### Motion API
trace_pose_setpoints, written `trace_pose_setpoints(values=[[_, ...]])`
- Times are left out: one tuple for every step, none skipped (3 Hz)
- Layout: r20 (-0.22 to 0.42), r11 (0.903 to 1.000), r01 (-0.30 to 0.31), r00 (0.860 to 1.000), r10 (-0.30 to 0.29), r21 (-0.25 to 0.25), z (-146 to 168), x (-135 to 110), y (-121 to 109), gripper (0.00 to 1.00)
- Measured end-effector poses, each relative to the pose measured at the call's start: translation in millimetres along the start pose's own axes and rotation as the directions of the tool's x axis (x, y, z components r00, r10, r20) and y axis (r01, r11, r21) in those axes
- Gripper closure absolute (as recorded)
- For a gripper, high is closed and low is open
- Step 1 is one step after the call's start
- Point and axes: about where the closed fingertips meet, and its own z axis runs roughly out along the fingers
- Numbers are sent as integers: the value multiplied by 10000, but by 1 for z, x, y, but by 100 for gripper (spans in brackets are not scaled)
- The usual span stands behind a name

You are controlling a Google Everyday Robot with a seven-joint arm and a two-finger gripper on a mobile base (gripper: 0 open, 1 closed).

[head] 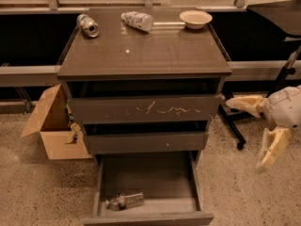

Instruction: Pick water bottle from bottom drawer and place on counter

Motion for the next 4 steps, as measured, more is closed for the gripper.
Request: trace_pose_setpoints(values=[[-248,9976,-524,9984,513,-450,58,18,-22,0],[-590,9940,-875,9947,836,-654,109,30,-37,0],[-550,9925,-877,9950,832,-853,163,39,-47,0],[-550,9925,-877,9950,832,-854,163,39,-47,0]])
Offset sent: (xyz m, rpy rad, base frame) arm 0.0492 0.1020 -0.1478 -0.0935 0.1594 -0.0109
